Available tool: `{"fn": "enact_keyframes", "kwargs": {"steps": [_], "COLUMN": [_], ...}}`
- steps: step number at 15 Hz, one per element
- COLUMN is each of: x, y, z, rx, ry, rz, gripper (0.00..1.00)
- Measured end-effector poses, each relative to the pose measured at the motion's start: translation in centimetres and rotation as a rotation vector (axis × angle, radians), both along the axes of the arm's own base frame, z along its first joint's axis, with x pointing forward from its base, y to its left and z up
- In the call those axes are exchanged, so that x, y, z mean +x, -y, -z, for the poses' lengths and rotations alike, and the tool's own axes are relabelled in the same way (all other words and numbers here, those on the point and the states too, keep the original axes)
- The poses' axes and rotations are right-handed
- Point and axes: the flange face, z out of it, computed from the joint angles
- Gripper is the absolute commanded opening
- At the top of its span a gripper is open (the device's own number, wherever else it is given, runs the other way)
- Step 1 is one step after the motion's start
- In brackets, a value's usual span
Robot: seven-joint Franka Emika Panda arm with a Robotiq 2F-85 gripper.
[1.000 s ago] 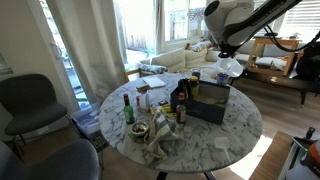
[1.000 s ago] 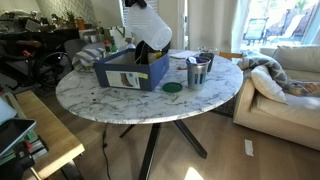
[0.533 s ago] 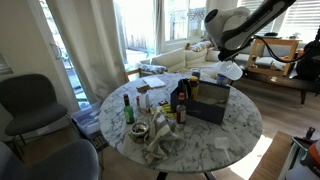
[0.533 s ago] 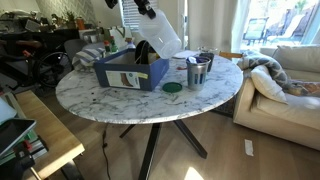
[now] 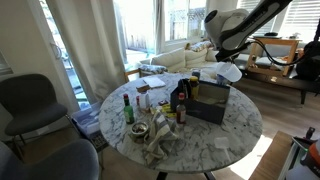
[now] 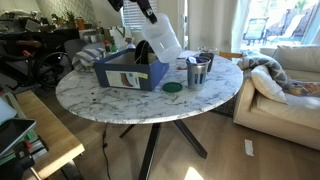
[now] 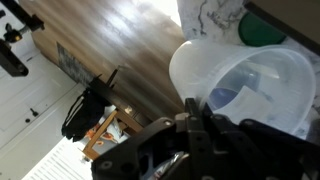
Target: Pour the car out of the clear cup and into the box
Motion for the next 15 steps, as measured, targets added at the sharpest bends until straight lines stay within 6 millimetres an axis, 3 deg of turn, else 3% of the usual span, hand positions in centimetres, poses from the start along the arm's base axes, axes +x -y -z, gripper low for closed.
{"fn": "enact_keyframes", "kwargs": {"steps": [5, 11, 15], "x": [3.8, 6.7, 8.3], "y": [-0.3, 3.9, 4.8], "z": [-0.1, 0.0, 1.5], "rx": [0.175, 0.189, 0.232], "ry": [0.124, 0.307, 0.399], "rz": [0.172, 0.418, 0.599], "gripper": [0.01, 0.01, 0.01]}}
